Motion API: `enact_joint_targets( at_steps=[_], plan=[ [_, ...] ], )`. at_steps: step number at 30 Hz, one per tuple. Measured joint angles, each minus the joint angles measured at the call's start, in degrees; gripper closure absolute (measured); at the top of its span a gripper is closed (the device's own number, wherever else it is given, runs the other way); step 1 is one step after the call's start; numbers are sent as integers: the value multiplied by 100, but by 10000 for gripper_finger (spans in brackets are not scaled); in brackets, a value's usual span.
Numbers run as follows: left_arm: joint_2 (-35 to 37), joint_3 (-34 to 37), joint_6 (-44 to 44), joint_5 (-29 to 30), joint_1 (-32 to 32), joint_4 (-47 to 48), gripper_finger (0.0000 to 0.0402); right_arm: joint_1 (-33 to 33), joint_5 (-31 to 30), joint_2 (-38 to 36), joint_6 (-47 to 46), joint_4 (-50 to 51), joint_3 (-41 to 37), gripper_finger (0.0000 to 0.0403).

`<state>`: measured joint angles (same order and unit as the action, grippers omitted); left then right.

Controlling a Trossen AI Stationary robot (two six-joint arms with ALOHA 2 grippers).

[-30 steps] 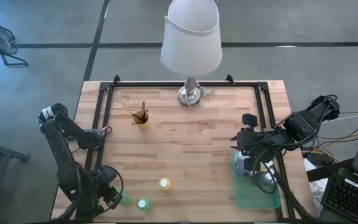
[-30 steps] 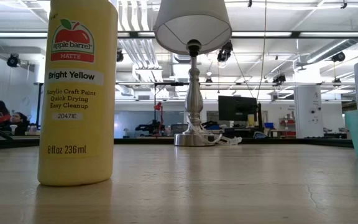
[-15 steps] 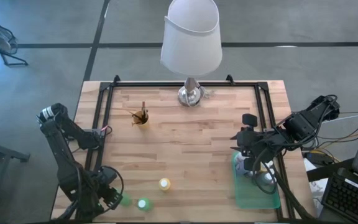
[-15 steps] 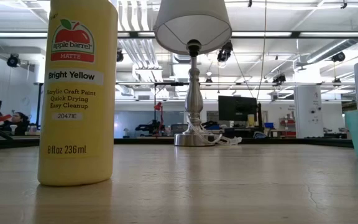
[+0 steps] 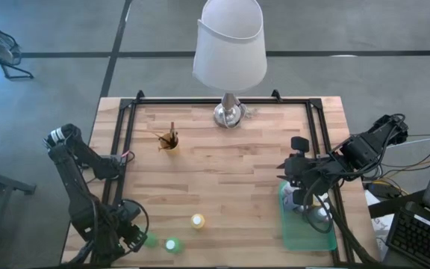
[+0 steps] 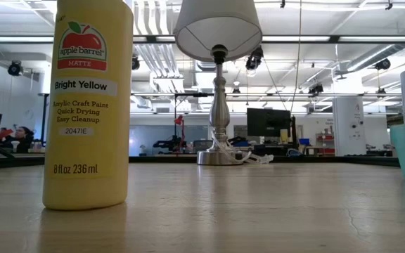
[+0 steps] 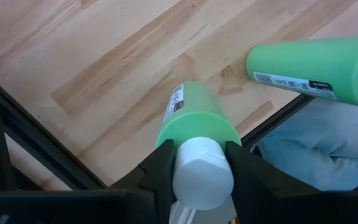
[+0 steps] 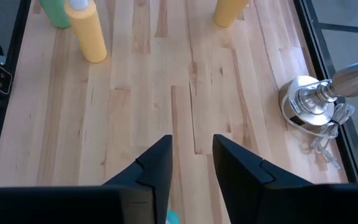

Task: Pick & Place Paint Supplies
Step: Put the green paint bottle into the green bin

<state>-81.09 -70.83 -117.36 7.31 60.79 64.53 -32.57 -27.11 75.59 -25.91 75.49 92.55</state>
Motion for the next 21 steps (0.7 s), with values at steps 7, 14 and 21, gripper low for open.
enact_joint_targets(
  at_steps=[7, 14, 21],
  plan=[
    [168, 21, 311, -14, -96, 395, 277, 0, 0, 0, 37, -12, 0, 312],
    [445, 28, 358, 293, -140, 760, 277, 0, 0, 0, 65, -67, 0, 321],
    [637, 24, 849, 918, -445, 771, 276, 0, -63, -8, 64, -132, -74, 308]
  ],
)
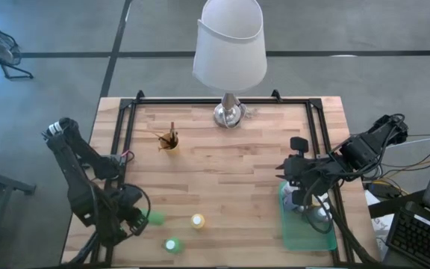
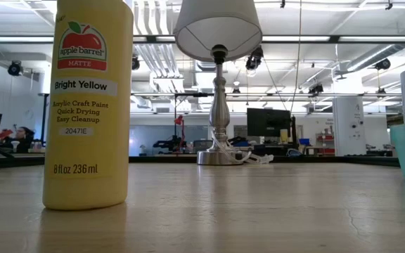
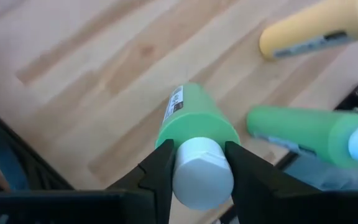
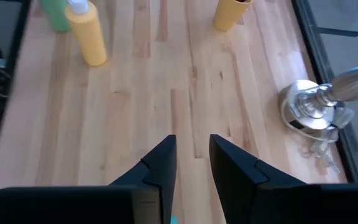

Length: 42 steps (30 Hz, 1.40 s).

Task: Pick & Place Paint Supplies
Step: Put the green paint bottle into the green bin

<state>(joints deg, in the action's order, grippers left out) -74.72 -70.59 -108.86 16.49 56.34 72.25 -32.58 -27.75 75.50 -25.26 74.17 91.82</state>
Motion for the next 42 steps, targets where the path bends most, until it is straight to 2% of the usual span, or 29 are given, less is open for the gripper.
enact_joint_targets(
  at_steps=[10, 19, 24, 27, 33, 38, 42],
  plan=[
    [110, -9, 1702, -149, -1409, 12, 276, 0, -535, -2, 160, -419, -578, 275],
    [168, -253, 4023, -513, -3014, -772, 275, -2, -546, -55, 942, -1919, -1493, 246],
    [168, -515, 5329, -620, -3747, -1201, 275, 190, -538, -315, 1144, -2750, -2069, 229],
    [168, -649, 5926, -656, -4022, -1438, 275, 382, -461, -537, 1222, -3183, -2453, 215],
    [168, -755, 6600, -658, -4296, -2099, 275, 771, 107, -975, 1455, -4441, -3324, 186],
    [112, -721, 7016, -662, -4356, -2624, 275, 990, 154, -1079, 1593, -5151, -3856, 157],
    [-100, -737, 7410, -663, -4390, -3005, 275, 1153, 528, -981, 1535, -5535, -4080, 135]
  ],
)
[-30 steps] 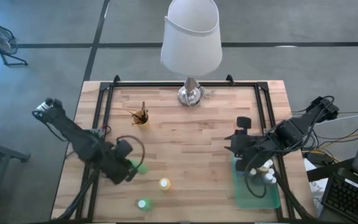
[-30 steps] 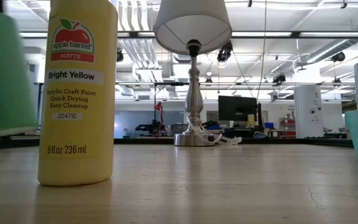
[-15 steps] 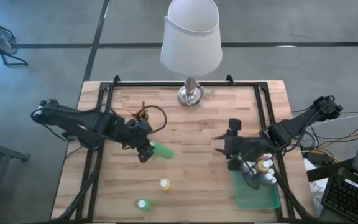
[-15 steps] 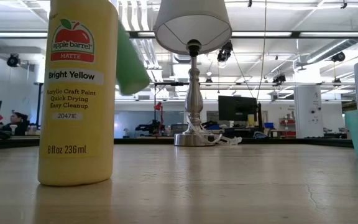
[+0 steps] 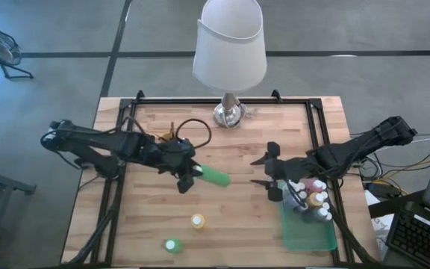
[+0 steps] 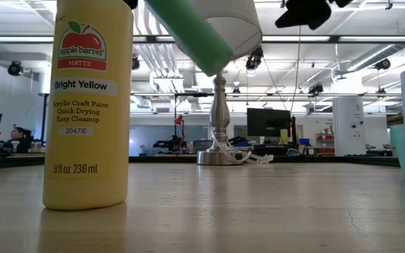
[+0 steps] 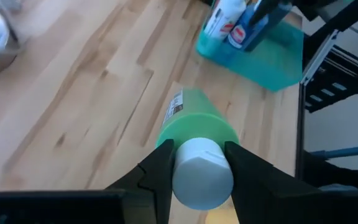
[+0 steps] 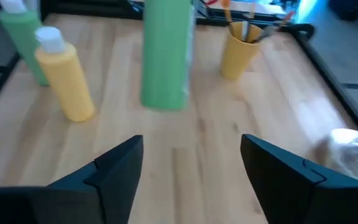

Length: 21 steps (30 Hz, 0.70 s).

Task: Pick & Place Paint Supplies
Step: Put the green paint bottle into the green bin

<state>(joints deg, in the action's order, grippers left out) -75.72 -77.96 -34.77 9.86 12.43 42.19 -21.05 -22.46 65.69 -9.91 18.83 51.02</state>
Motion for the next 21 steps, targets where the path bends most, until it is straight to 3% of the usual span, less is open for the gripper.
enact_joint_targets(
  at_steps=[5, 10, 21],
  plan=[
    [-435, -242, 506, -131, -84, -125, 275, 111, 449, 148, -11, -513, -124, 116],
    [-897, -707, 846, -265, -162, -131, 275, 112, 462, 372, -79, -622, -124, 98],
    [-2011, -2463, 1674, -333, -189, 586, 275, 120, 669, 875, -251, -832, -102, 86]
  ],
)
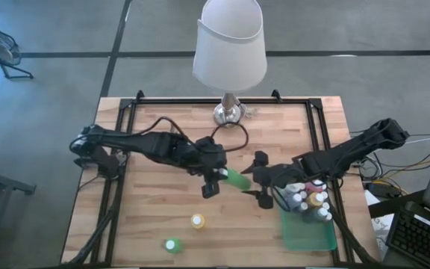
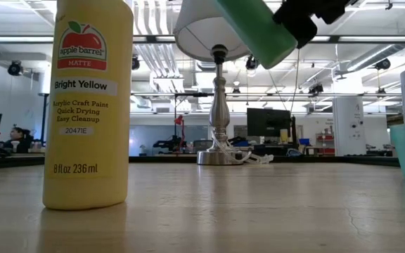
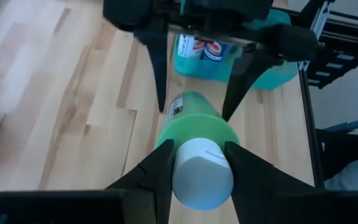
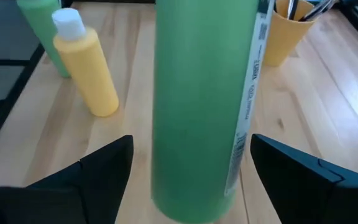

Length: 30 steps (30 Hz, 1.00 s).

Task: Pick & Place Paint Supplies
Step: Put the green paint bottle into the green bin

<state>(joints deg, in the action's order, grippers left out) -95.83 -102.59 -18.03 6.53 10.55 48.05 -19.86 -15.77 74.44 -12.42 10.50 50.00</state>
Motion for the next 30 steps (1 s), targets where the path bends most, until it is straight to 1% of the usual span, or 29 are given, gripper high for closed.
enact_joint_targets(
  at_steps=[6, 11, 17, 26, 30],
  plan=[
    [-420, -776, 161, -17, 0, 540, 275, 9, -22, 101, 39, -112, -28, 110],
    [-546, -1136, 306, -20, 0, 585, 275, 17, -22, 166, 41, -133, -41, 124],
    [-545, -1160, 325, -24, 2, 645, 275, 26, -51, 215, 138, -241, -61, 143],
    [-540, -1160, 318, -11, 2, 702, 275, 31, -85, 220, 208, -247, -61, 199],
    [-540, -1160, 275, -9, 2, 700, 270, 31, -85, 218, 220, -247, -61, 206]
  ],
)
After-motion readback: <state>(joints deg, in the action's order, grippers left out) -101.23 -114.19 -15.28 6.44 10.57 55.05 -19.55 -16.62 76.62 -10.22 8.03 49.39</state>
